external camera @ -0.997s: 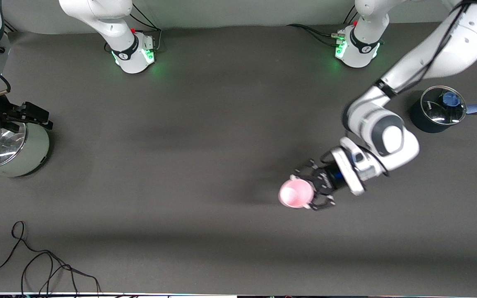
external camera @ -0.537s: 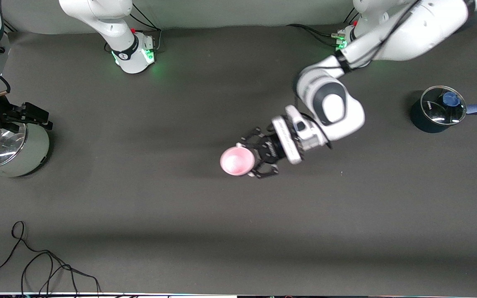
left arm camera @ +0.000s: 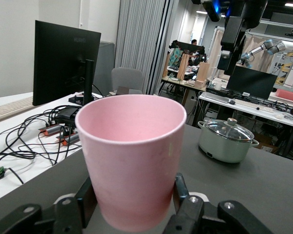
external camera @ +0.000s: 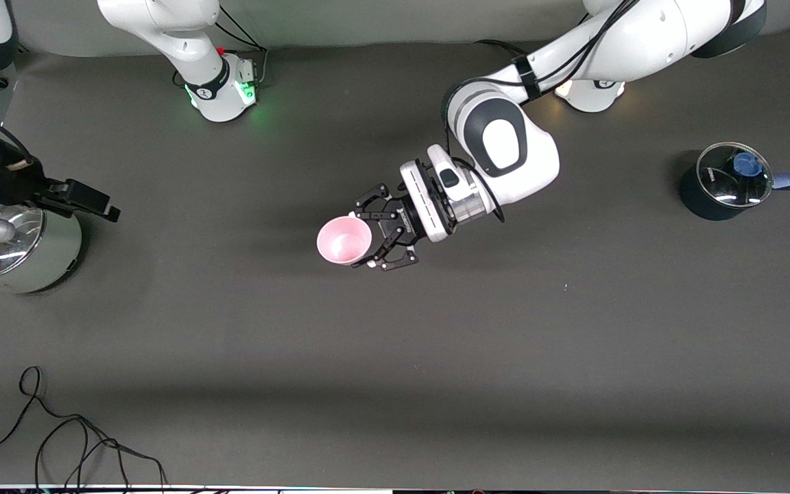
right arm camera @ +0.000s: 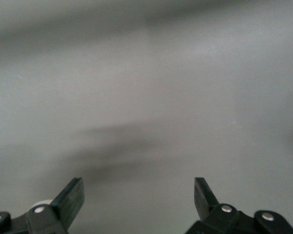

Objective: Transfer pink cup from left to right arm
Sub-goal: 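Reach the right gripper toward the cup held by the left gripper, then close the right gripper on the cup rim beside the left gripper, then open the left gripper while the right gripper pulls the cup away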

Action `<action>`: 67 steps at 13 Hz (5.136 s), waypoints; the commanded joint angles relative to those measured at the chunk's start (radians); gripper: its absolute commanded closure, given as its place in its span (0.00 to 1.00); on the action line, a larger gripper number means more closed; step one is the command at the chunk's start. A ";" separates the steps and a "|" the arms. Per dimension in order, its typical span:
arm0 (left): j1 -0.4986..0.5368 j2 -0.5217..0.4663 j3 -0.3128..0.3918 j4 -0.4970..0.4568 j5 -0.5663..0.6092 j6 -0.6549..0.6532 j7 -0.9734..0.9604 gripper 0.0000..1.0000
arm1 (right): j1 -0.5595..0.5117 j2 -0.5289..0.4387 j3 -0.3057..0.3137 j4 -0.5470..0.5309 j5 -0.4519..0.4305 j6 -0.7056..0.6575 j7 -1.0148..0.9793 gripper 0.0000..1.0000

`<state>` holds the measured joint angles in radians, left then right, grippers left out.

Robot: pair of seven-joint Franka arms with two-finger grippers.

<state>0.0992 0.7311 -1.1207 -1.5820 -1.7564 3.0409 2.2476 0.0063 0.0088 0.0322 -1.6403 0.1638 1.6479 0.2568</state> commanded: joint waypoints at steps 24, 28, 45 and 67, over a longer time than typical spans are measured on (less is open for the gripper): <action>-0.062 -0.006 0.061 0.053 -0.025 0.019 0.007 1.00 | 0.538 0.438 -0.002 0.517 -0.057 0.069 1.179 0.00; -0.078 -0.006 0.076 0.062 -0.025 0.019 0.007 1.00 | 0.547 0.445 -0.002 0.519 -0.033 0.067 1.237 0.00; -0.098 -0.004 0.096 0.070 -0.023 0.019 0.007 0.86 | 0.537 0.497 -0.005 0.514 -0.035 0.067 1.222 1.00; 0.008 0.002 0.098 0.005 0.026 -0.098 0.010 0.01 | 0.382 0.383 -0.017 0.510 0.029 -0.043 0.843 1.00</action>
<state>0.0259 0.7429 -1.0305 -1.4958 -1.7467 2.9572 2.2540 0.4837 0.4791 0.0414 -1.1223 0.2255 1.6825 1.2434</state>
